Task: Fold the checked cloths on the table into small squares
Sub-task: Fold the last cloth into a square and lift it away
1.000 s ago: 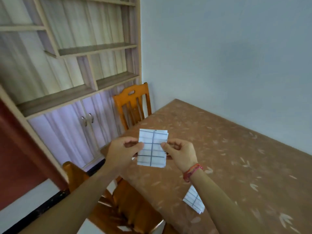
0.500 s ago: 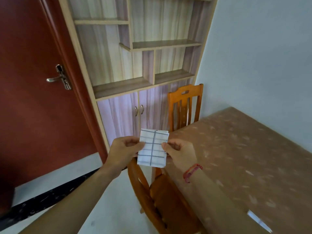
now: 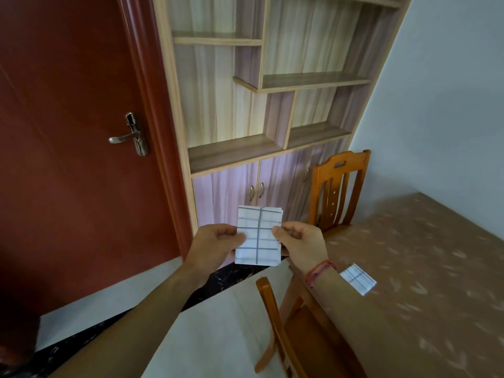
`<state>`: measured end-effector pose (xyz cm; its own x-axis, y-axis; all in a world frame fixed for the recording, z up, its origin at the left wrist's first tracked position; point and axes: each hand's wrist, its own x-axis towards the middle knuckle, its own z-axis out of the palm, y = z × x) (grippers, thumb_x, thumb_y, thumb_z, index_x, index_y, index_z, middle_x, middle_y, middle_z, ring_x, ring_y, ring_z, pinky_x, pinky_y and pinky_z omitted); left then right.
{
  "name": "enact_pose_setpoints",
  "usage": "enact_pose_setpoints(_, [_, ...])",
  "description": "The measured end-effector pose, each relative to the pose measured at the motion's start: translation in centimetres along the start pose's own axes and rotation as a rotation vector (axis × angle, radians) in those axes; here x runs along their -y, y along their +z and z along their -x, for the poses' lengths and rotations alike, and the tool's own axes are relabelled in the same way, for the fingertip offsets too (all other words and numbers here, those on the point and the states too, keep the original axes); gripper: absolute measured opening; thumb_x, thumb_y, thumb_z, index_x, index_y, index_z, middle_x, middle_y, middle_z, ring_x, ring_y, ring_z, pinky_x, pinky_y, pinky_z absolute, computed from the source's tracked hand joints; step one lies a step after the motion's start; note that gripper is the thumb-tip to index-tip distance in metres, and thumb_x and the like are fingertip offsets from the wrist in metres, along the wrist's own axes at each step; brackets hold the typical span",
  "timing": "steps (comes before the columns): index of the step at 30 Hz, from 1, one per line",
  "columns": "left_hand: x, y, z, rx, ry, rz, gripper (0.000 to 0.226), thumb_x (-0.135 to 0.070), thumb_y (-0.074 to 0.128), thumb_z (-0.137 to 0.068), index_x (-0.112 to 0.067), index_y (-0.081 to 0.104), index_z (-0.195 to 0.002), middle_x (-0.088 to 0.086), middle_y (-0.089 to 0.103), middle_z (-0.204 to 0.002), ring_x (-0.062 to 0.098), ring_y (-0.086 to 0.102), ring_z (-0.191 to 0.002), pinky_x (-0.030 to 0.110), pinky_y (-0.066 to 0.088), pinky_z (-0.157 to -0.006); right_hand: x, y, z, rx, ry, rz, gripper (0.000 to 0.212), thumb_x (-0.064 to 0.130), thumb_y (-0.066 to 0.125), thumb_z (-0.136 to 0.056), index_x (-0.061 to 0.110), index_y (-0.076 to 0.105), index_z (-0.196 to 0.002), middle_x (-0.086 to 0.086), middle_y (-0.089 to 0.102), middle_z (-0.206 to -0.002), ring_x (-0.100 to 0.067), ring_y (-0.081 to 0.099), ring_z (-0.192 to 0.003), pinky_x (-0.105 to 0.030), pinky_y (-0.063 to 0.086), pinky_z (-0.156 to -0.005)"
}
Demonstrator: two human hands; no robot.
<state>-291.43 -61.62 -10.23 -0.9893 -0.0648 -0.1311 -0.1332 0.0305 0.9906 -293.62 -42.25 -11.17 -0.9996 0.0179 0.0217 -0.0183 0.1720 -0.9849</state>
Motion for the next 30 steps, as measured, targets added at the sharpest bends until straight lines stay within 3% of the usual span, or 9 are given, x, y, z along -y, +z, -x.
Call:
enact_pose_setpoints(10, [0.3,-2.2,-12.7,0.013,-0.030,-0.021,0.006,-0.007,0.071,-0.084,-0.006,0.076,-0.087,0.009,0.076,-0.088,0.028,0.072,-0.089,0.045,0.057,-0.086,-0.7,3.3,-11.2,-0.034,0.018,0.019,0.007,0.016,0.069,-0.088,0.014,0.074,-0.092,0.003,0.076,-0.080,-0.010,0.072,-0.074,-0.021,0.057,-0.061])
enact_pose_setpoints(16, [-1.8,-0.6,-23.3,0.077,-0.052,0.008,0.006,-0.005,0.070,-0.086,-0.005,0.075,-0.089,0.006,0.076,-0.088,0.021,0.073,-0.087,0.029,0.059,-0.073,-1.6,2.8,-21.0,-0.096,0.062,-0.041,0.009,0.015,0.068,-0.088,0.010,0.072,-0.094,0.004,0.074,-0.081,-0.005,0.071,-0.072,-0.017,0.055,-0.059])
enact_pose_setpoints(18, [-2.4,0.4,-26.5,0.126,-0.074,-0.007,0.006,-0.005,0.069,-0.087,-0.006,0.074,-0.089,0.004,0.076,-0.087,0.019,0.073,-0.085,0.025,0.058,-0.070,-1.9,2.3,-23.7,-0.138,0.092,-0.056,0.008,0.016,0.069,-0.087,0.011,0.073,-0.092,0.004,0.074,-0.081,-0.009,0.072,-0.074,-0.021,0.058,-0.062])
enact_pose_setpoints(23, [-3.0,5.0,-33.1,0.311,-0.117,-0.047,0.013,-0.004,0.067,-0.087,-0.006,0.073,-0.098,0.008,0.075,-0.097,0.021,0.072,-0.090,0.031,0.059,-0.075,-2.6,-1.4,-28.4,-0.301,0.117,-0.069,0.007,0.018,0.072,-0.086,0.012,0.075,-0.088,-0.001,0.076,-0.082,-0.019,0.073,-0.079,-0.038,0.061,-0.071])
enact_pose_setpoints(30, [-3.9,15.7,-38.9,0.652,-0.135,-0.077,0.019,-0.005,0.066,-0.089,-0.007,0.069,-0.107,0.006,0.075,-0.100,0.020,0.072,-0.093,0.037,0.060,-0.080,-3.6,-9.2,-30.0,-0.606,0.162,-0.138,0.008,0.016,0.072,-0.086,0.009,0.074,-0.085,0.001,0.075,-0.076,-0.012,0.073,-0.073,-0.026,0.058,-0.061])
